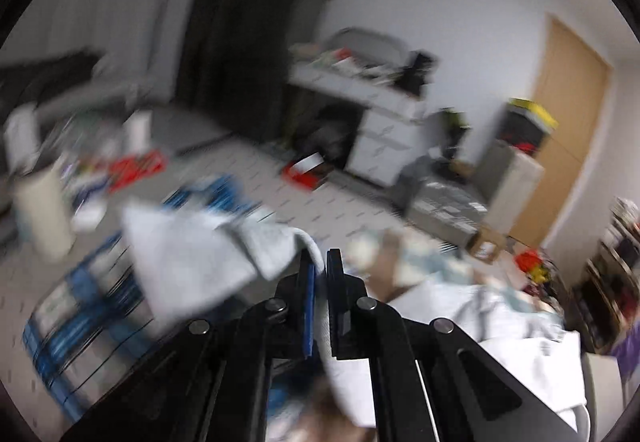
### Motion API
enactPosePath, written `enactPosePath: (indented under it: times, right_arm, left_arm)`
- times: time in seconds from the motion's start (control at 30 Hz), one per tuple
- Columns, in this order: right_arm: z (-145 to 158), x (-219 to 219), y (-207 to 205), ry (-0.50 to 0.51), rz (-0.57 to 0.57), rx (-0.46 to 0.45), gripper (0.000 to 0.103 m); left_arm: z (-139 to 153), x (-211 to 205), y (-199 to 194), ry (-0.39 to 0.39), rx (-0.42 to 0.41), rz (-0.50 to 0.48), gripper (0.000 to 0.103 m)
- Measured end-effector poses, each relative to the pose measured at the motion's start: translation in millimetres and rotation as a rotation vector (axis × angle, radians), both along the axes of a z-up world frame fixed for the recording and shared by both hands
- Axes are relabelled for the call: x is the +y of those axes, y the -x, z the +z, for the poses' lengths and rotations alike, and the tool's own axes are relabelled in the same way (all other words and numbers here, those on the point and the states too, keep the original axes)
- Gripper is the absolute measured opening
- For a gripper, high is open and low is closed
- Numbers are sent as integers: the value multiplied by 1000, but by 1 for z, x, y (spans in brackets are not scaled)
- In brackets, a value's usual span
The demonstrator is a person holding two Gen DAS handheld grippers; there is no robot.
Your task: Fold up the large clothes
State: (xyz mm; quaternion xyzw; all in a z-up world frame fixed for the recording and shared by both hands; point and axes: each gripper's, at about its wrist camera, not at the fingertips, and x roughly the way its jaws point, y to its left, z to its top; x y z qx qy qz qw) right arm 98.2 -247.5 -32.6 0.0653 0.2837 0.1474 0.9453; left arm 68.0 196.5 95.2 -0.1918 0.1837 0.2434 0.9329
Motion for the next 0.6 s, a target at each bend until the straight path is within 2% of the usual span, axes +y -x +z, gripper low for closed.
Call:
enactPosePath:
  times: [0.13,0.23,0.3,0.37,0.4,0.43,0.47,0.5,0.6]
  right_arm:
    - [-9,-10,0,3,-22,32,86]
    - [-6,-30,8,-72,-9,-17,86]
    - [-7,-46,7,-151,-25,-1,86]
    - [-7,-56,8,-182,-55,2,86]
    - [-7,-59,9,-182,-63,-3,86]
    - [-7,-60,10,-178,-68,-1,86]
    - [-7,-60,10,-173,-75,4,86]
    - [-8,-61,11,-172,-79,5,86]
    - [-11,-61,10,-179,-75,17,86]
  left_arm:
    - [51,-74,-40,-100,-109,-220,1]
    - [79,-153,-77,-157,-194,-456,1]
    - [85,-215,-99,-149,-240,-673,1]
    - [79,-256,-116,-123,-233,-852,2]
    - [69,-277,-123,-98,-195,-929,9]
    - [59,-288,-127,-74,-153,-972,30]
    - [41,-297,-126,-46,-94,-1005,40]
    - [24,-298,-118,-38,-72,-1024,51]
    - [-13,-278,-91,-73,-28,-981,52]
